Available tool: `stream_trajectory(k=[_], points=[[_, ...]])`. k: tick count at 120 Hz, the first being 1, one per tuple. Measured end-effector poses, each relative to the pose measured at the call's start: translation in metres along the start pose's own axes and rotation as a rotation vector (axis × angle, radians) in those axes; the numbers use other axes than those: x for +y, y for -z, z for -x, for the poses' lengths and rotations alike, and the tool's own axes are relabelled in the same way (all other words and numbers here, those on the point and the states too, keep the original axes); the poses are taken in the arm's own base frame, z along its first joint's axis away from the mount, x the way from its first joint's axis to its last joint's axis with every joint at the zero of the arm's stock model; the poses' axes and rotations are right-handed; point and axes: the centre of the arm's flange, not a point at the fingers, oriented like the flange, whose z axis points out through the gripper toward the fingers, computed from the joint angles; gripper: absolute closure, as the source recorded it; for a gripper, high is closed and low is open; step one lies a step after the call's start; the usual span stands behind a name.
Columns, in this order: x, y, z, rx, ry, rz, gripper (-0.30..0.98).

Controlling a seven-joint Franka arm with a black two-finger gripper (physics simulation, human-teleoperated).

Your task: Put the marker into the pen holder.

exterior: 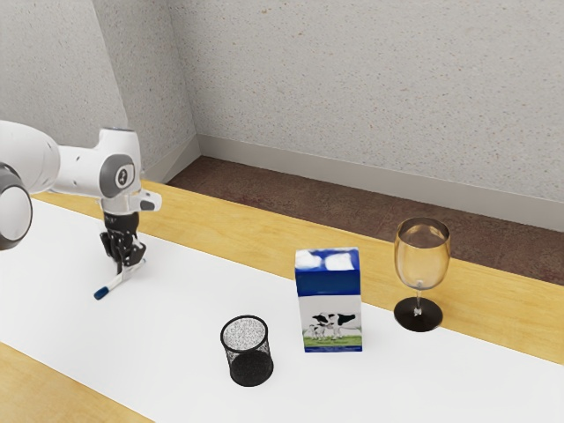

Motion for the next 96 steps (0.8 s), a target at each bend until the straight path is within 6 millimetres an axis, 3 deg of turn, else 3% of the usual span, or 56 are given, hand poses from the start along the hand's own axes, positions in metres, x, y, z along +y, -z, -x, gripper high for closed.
stream_trajectory(k=[13,19,25,31,39,45,51,66,81,96], points=[[0.000,0.001,0.000,0.002,-0.012,-0.006,0.73],[0.008,0.022,0.005,0.028,-0.026,-0.028,0.74],[0.026,0.052,0.023,0.073,-0.049,-0.064,0.76],[0.052,0.089,0.048,0.137,-0.079,-0.109,0.77],[0.106,0.131,0.093,0.253,-0.143,-0.192,0.78],[0.147,0.148,0.126,0.356,-0.193,-0.250,0.78],[0.185,0.161,0.143,0.467,-0.244,-0.308,0.79],[0.291,0.169,0.184,0.715,-0.362,-0.382,0.79],[0.359,0.160,0.222,0.897,-0.357,-0.336,0.79],[0.404,0.149,0.236,0.989,-0.306,-0.235,0.79]])
